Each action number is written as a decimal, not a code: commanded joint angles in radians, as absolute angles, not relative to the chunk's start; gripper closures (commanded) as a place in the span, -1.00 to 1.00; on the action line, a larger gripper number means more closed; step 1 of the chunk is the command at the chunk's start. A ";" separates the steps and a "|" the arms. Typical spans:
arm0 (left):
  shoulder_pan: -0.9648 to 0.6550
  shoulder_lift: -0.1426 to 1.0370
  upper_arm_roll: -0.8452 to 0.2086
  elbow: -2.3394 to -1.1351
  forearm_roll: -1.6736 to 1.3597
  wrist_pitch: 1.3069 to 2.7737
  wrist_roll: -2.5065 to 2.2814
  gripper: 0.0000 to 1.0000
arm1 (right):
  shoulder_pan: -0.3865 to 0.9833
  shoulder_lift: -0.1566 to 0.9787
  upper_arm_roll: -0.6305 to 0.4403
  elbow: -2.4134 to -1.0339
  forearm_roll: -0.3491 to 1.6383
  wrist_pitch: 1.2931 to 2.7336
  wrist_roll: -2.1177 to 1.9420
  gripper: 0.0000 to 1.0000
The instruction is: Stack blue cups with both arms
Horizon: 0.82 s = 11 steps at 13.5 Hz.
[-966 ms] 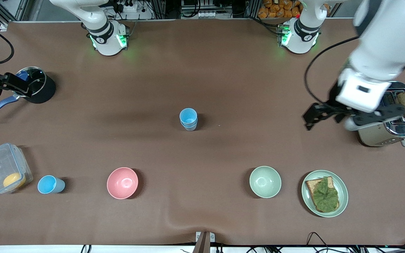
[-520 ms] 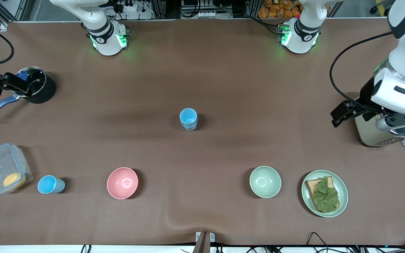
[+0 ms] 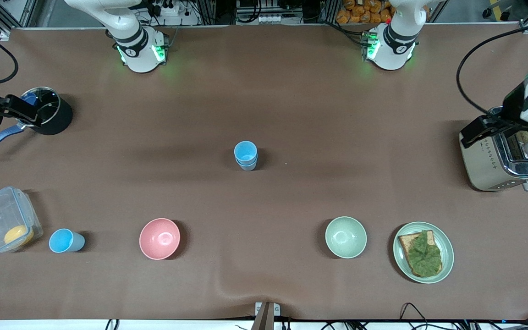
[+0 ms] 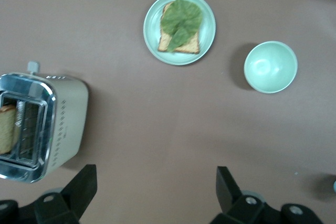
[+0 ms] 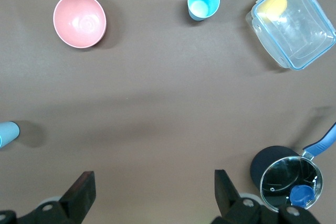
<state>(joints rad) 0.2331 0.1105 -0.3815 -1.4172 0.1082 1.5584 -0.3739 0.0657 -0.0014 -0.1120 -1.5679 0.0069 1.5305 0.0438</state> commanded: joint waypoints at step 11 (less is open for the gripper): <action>-0.014 0.054 -0.040 -1.456 0.034 1.537 -0.086 -1.00 | 0.051 0.005 -0.107 -1.555 0.000 1.519 0.034 -1.00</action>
